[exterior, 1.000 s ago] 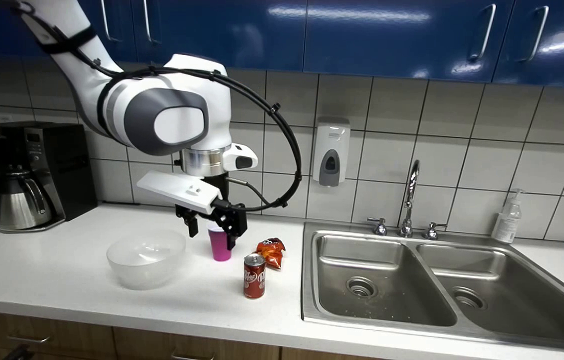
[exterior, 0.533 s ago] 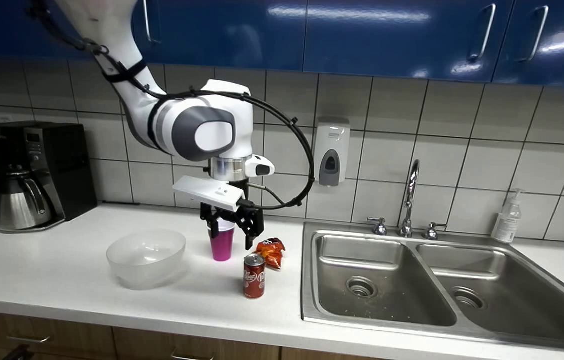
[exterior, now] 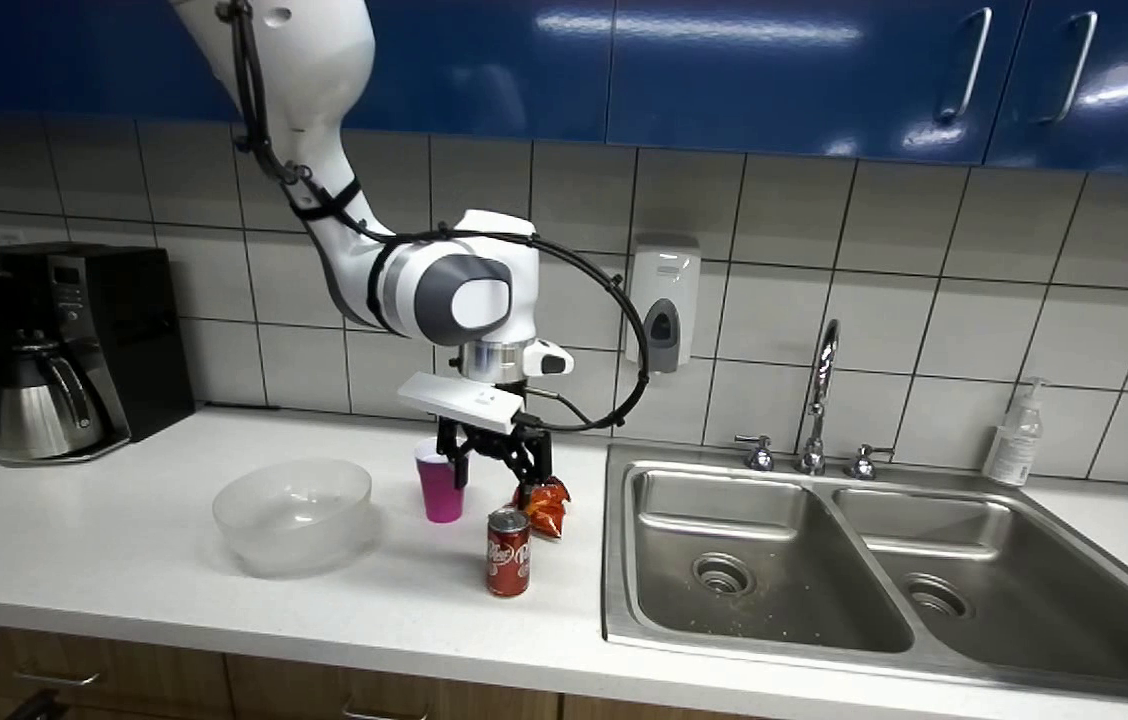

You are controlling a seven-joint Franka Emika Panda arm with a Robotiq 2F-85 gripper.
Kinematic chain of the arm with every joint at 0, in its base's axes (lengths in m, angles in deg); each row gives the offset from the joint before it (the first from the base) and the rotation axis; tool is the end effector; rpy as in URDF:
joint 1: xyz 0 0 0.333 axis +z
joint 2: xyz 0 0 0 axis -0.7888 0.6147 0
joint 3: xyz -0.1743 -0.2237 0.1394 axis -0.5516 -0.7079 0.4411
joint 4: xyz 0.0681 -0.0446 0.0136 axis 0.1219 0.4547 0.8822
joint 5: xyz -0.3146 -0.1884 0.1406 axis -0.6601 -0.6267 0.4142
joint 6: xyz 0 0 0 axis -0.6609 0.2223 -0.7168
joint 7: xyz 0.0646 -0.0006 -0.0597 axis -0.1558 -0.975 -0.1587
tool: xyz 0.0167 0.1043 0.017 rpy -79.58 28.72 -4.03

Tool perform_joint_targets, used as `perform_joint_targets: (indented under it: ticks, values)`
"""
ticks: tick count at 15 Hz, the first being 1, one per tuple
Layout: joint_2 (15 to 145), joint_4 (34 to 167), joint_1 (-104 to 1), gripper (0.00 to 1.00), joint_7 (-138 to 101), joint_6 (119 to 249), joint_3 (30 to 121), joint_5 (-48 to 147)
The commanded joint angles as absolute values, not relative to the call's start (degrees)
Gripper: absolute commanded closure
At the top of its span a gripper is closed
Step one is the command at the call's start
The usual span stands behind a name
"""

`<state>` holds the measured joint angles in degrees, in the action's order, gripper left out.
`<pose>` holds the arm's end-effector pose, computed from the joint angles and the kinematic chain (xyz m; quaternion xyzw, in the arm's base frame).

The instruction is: Put the red can in the plastic bowl

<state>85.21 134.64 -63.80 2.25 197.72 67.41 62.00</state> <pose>0.5052 -0.2271 0.2124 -0.9919 0.1269 -0.0086 0.0045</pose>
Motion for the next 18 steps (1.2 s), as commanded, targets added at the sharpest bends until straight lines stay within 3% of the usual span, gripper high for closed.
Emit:
perform_joint_targets:
  ticks: [1,18]
  values:
    - [89.76,129.06,-66.63,0.0,0.48,194.86,69.55,61.2]
    - [98.54,122.63,-67.94,0.0,-0.61,192.91,70.06,59.52]
